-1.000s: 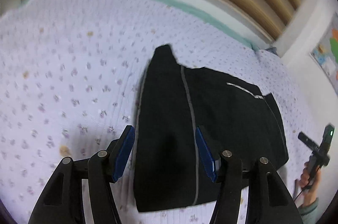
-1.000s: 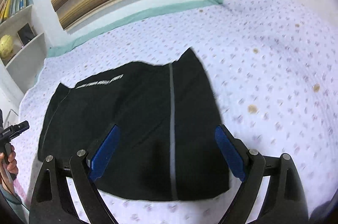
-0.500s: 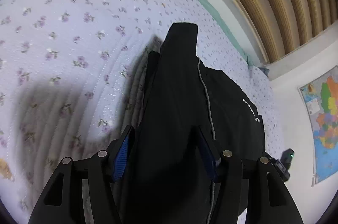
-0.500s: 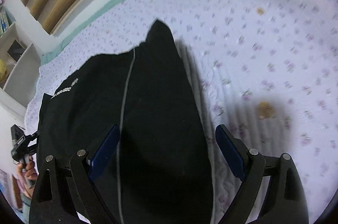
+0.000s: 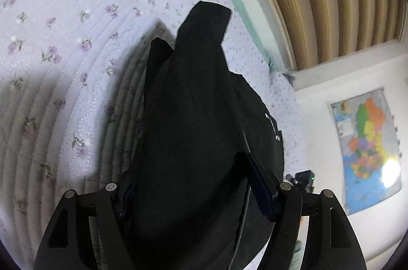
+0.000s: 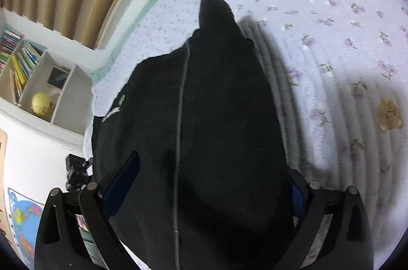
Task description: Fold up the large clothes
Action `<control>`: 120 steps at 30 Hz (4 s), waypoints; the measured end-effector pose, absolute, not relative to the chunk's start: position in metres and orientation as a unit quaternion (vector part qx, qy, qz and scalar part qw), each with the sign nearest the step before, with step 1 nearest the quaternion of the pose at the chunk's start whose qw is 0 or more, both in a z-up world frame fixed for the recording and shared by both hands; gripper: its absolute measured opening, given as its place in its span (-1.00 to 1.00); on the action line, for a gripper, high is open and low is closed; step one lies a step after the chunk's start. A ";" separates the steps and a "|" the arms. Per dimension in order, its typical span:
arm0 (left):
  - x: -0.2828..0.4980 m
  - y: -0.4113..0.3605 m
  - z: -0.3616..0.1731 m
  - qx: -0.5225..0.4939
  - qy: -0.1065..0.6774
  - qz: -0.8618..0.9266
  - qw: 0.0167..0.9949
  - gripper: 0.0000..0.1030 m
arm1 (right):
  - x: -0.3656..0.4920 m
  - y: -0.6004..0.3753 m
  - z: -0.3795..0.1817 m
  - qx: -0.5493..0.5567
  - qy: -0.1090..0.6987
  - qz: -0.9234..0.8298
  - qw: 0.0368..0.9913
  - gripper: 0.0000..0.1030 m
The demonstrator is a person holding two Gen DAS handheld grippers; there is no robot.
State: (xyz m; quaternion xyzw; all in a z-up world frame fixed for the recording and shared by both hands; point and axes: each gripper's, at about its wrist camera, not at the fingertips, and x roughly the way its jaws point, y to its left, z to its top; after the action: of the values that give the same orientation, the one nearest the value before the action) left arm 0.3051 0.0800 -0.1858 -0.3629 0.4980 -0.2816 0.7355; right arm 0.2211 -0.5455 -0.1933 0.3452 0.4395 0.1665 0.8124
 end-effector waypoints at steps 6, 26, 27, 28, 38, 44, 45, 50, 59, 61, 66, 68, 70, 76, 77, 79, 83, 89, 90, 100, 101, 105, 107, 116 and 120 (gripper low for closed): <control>0.312 0.075 -0.197 -0.351 0.510 -0.275 0.735 0.49 | 0.236 -0.520 -0.200 0.284 0.470 0.160 0.820 1.00; 0.262 0.026 -0.111 -0.286 0.440 -0.312 0.792 -0.28 | 0.208 -0.502 -0.140 0.279 0.408 0.182 0.850 -0.37; 0.252 0.022 -0.099 -0.283 0.431 -0.323 0.793 -0.28 | 0.199 -0.497 -0.131 0.282 0.399 0.193 0.851 -0.38; 0.239 0.017 -0.084 -0.279 0.421 -0.336 0.795 -0.28 | 0.191 -0.494 -0.123 0.282 0.393 0.199 0.852 -0.40; 0.118 0.047 -0.004 -0.245 0.363 -0.392 0.809 -0.28 | 0.094 -0.462 -0.052 0.242 0.369 0.219 0.870 -0.42; 0.068 0.067 -0.022 -0.265 0.375 -0.401 0.793 -0.27 | 0.075 -0.467 -0.065 0.210 0.388 0.208 0.873 -0.41; 0.065 0.070 -0.033 -0.271 0.383 -0.399 0.788 -0.27 | 0.075 -0.467 -0.071 0.205 0.394 0.203 0.872 -0.41; 0.057 0.075 -0.103 -0.256 0.457 -0.333 0.784 -0.25 | 0.068 -0.469 -0.122 0.209 0.453 0.167 0.851 -0.41; 0.078 0.138 -0.195 -0.324 0.501 -0.294 0.747 0.05 | 0.064 -0.524 -0.199 0.309 0.483 0.105 0.812 0.27; 0.075 0.139 -0.180 -0.289 0.497 -0.285 0.767 0.04 | 0.052 -0.531 -0.194 0.296 0.484 0.095 0.818 0.27; 0.053 0.137 -0.090 -0.155 0.420 -0.213 0.869 0.01 | 0.023 -0.510 -0.129 0.106 0.449 -0.025 0.887 0.28; 0.043 0.125 -0.058 -0.145 0.382 -0.237 0.882 0.01 | 0.017 -0.479 -0.101 0.039 0.419 -0.040 0.906 0.29; 0.037 0.097 -0.042 -0.133 0.365 -0.259 0.884 0.01 | 0.015 -0.440 -0.082 0.018 0.394 -0.001 0.919 0.32; 0.070 0.024 -0.101 -0.089 0.477 -0.206 0.850 0.01 | 0.041 -0.354 -0.114 0.018 0.438 0.051 0.897 0.32; 0.074 0.018 -0.117 -0.085 0.498 -0.195 0.841 0.00 | 0.047 -0.343 -0.127 0.017 0.454 0.047 0.890 0.32; 0.075 0.010 -0.139 -0.070 0.504 -0.184 0.841 0.01 | 0.057 -0.330 -0.158 0.014 0.478 0.039 0.877 0.33; 0.089 0.011 -0.154 -0.087 0.518 -0.169 0.834 0.01 | 0.060 -0.322 -0.174 0.031 0.470 0.014 0.882 0.41; 0.081 0.007 -0.152 -0.071 0.495 -0.166 0.850 0.01 | 0.049 -0.316 -0.172 0.042 0.449 0.011 0.892 0.41; 0.074 0.005 -0.149 -0.060 0.489 -0.161 0.855 0.01 | 0.042 -0.318 -0.170 0.052 0.444 0.010 0.895 0.42; -0.010 -0.041 -0.084 0.080 0.390 -0.109 0.911 0.02 | -0.016 -0.322 -0.143 0.077 0.419 -0.009 0.905 0.52; -0.016 -0.044 -0.080 0.076 0.383 -0.109 0.914 0.02 | -0.022 -0.320 -0.137 0.076 0.413 -0.011 0.908 0.52; -0.038 -0.039 -0.063 0.057 0.359 -0.108 0.925 0.02 | -0.041 -0.328 -0.115 0.069 0.383 -0.019 0.921 0.52; -0.043 -0.040 -0.054 0.055 0.350 -0.102 0.929 0.02 | -0.045 -0.326 -0.103 0.059 0.368 -0.027 0.928 0.54; -0.076 -0.041 -0.018 0.024 0.303 -0.117 0.945 0.03 | -0.067 -0.283 -0.061 0.017 0.313 -0.038 0.949 0.75; -0.079 -0.039 -0.010 0.006 0.301 -0.122 0.946 0.03 | -0.078 -0.268 -0.046 -0.005 0.291 -0.036 0.956 0.79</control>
State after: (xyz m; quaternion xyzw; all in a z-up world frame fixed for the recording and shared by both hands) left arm -0.0794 -0.0392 -0.0105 0.0060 0.3009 -0.1224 0.9457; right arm -0.0779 -0.2680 -0.0465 -0.0045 0.2913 -0.0356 0.9560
